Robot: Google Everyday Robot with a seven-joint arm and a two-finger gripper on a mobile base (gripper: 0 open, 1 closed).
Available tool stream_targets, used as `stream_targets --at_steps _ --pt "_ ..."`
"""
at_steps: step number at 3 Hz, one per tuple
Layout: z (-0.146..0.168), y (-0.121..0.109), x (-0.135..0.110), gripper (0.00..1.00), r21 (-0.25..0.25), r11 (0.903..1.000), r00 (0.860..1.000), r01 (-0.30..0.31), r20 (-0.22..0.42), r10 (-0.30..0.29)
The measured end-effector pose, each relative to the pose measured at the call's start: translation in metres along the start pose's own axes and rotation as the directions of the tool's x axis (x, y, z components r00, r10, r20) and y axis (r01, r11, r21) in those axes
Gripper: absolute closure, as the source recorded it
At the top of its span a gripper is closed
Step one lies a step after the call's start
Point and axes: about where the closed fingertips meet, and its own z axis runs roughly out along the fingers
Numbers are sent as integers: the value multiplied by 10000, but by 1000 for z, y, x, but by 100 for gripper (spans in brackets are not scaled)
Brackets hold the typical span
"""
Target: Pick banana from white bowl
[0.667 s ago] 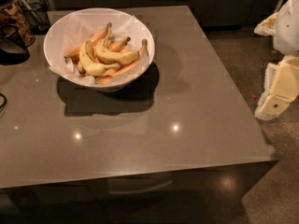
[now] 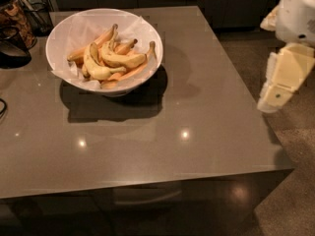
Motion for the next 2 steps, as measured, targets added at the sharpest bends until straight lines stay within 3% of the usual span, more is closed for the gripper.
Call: stream_targets --at_steps 1,2 --pt "-1 -19 -24 0 -224 9997 9997 -3 -227 -2" --pt "8 -33 -52 0 -376 9981 9981 480 -358 -494"
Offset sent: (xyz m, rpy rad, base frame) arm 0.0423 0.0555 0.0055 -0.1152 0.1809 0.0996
